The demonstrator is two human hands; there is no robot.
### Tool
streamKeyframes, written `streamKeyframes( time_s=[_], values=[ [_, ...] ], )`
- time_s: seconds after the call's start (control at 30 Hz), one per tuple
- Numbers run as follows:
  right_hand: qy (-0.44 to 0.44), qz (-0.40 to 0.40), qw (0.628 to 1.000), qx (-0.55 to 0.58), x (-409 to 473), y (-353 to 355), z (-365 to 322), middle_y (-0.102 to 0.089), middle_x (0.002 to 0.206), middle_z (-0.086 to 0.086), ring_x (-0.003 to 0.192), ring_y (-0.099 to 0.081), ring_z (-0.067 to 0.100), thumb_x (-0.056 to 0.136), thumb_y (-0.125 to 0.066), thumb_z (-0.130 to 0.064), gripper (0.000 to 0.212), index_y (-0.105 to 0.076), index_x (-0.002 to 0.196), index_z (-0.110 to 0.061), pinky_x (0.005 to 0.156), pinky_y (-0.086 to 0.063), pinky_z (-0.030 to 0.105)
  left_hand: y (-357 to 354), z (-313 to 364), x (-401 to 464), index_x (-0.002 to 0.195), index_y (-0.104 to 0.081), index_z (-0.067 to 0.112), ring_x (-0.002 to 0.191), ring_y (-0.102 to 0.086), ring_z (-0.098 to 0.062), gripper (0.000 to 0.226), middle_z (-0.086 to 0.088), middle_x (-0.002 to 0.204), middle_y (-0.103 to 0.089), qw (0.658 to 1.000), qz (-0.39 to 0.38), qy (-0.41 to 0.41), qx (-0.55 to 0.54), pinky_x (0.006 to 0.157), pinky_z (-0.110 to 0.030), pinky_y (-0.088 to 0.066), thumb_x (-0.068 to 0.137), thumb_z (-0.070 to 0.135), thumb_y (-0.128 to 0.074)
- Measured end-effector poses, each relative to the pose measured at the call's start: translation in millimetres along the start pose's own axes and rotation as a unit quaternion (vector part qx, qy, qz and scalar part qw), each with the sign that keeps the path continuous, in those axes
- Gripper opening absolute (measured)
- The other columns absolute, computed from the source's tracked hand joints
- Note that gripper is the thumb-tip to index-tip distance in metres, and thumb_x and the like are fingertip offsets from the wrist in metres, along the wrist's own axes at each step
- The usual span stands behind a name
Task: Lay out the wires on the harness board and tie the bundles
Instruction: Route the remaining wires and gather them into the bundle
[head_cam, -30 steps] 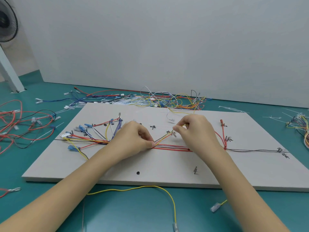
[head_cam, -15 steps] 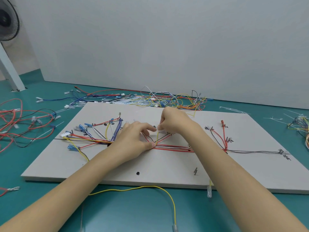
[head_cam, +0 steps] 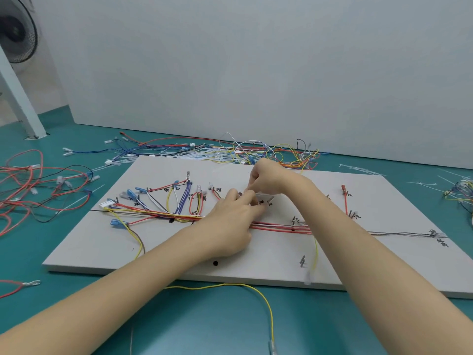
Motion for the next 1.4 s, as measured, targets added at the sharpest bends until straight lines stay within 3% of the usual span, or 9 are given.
streamKeyframes(
  time_s=[0.27, 0.47, 0.6, 0.73, 0.93, 1.03, 1.2, 1.3, 1.4],
  values=[
    [0.012, 0.017, 1.0, 0.008, 7, -5, -6, -0.067, 0.081, 0.009, 0.076, -0.057, 0.022, 0.079, -0.074, -0.016, 0.012, -0.066, 0.07, -0.013, 0.064, -0.044, 0.027, -3, 3, 6, 0.135, -0.045, 0.017, 0.109, -0.026, -0.024, 0.054, -0.004, 0.133, -0.034, 1.0, -0.012, 0.0, 0.024, 0.09, -0.04, -0.032, 0.082, 0.008, -0.038],
    [0.018, 0.008, 1.0, -0.017, 10, -8, -14, -0.065, 0.087, 0.012, 0.079, -0.057, 0.025, 0.082, -0.071, -0.012, 0.01, -0.069, 0.087, -0.004, 0.066, -0.045, 0.03, -2, -11, 0, 0.13, -0.056, 0.031, 0.105, -0.028, -0.022, 0.059, 0.01, 0.132, -0.046, 0.991, 0.049, 0.034, -0.124, 0.099, -0.04, -0.032, 0.083, -0.002, -0.042],
    [0.018, 0.012, 0.999, -0.028, 11, -11, -24, -0.068, 0.09, 0.014, 0.082, -0.062, 0.028, 0.08, -0.072, -0.014, 0.017, -0.071, 0.091, -0.001, 0.068, -0.047, 0.032, 10, -39, -11, 0.123, -0.048, 0.034, 0.116, -0.029, -0.022, 0.059, 0.005, 0.122, -0.038, 0.963, 0.168, 0.174, -0.118, 0.093, -0.03, -0.03, 0.073, 0.042, -0.077],
    [0.014, 0.023, 0.999, -0.036, 7, -18, -33, -0.065, 0.094, 0.012, 0.093, -0.063, 0.029, 0.081, -0.071, -0.019, 0.017, -0.063, 0.09, -0.007, 0.074, -0.048, 0.031, 12, -53, -11, 0.13, -0.038, 0.032, 0.124, -0.029, -0.021, 0.09, 0.003, 0.128, -0.037, 0.949, 0.117, 0.26, -0.135, 0.095, -0.033, -0.028, 0.057, 0.065, -0.079],
    [0.035, 0.093, 0.987, -0.128, -24, -22, -61, -0.061, 0.111, 0.011, 0.102, -0.058, 0.03, 0.087, -0.054, -0.006, 0.004, -0.053, 0.088, -0.009, 0.069, -0.035, 0.03, 10, -57, -15, 0.13, -0.037, 0.032, 0.126, -0.027, -0.021, 0.099, 0.004, 0.125, -0.034, 0.948, 0.094, 0.283, -0.113, 0.098, -0.036, -0.026, 0.049, 0.077, -0.074],
    [0.038, 0.115, 0.98, -0.16, -36, -30, -77, -0.06, 0.119, 0.005, 0.112, -0.058, 0.024, 0.087, -0.056, -0.01, 0.029, -0.057, 0.116, -0.012, 0.071, -0.036, 0.029, 16, -62, -19, 0.125, -0.038, 0.037, 0.122, -0.026, -0.018, 0.083, 0.008, 0.115, -0.028, 0.949, 0.064, 0.263, -0.16, 0.089, -0.032, -0.022, 0.056, 0.06, -0.078],
    [0.032, 0.106, 0.981, -0.16, -51, -41, -95, -0.06, 0.122, 0.002, 0.115, -0.058, 0.021, 0.088, -0.058, -0.016, 0.034, -0.055, 0.123, -0.015, 0.071, -0.036, 0.029, 30, -87, -27, 0.117, -0.053, 0.037, 0.126, -0.03, -0.023, 0.045, 0.005, 0.123, -0.046, 0.94, 0.047, 0.209, -0.266, 0.099, -0.038, -0.035, 0.081, 0.011, -0.061],
    [0.043, 0.098, 0.983, -0.149, -66, -46, -100, -0.057, 0.128, 0.004, 0.12, -0.055, 0.023, 0.09, -0.056, -0.013, 0.042, -0.049, 0.131, -0.012, 0.078, -0.039, 0.029, 36, -89, -24, 0.106, -0.066, 0.033, 0.12, -0.046, -0.026, 0.038, 0.007, 0.112, -0.063, 0.925, 0.112, 0.176, -0.318, 0.104, -0.043, -0.039, 0.085, 0.003, -0.058],
    [0.059, 0.09, 0.986, -0.125, -84, -48, -99, -0.054, 0.132, 0.009, 0.122, -0.052, 0.027, 0.091, -0.053, -0.008, 0.042, -0.046, 0.133, -0.007, 0.089, -0.043, 0.032, 38, -77, -22, 0.091, -0.073, 0.029, 0.101, -0.06, -0.018, 0.038, 0.008, 0.096, -0.07, 0.918, 0.145, 0.124, -0.346, 0.089, -0.034, -0.048, 0.081, -0.005, -0.059]
  ],
)
Point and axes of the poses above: each hand's wrist, its own x-axis towards the middle knuckle, its own y-axis out of the back of the hand, z = x × y, the point moved 3 cm from there along x, towards the middle knuckle
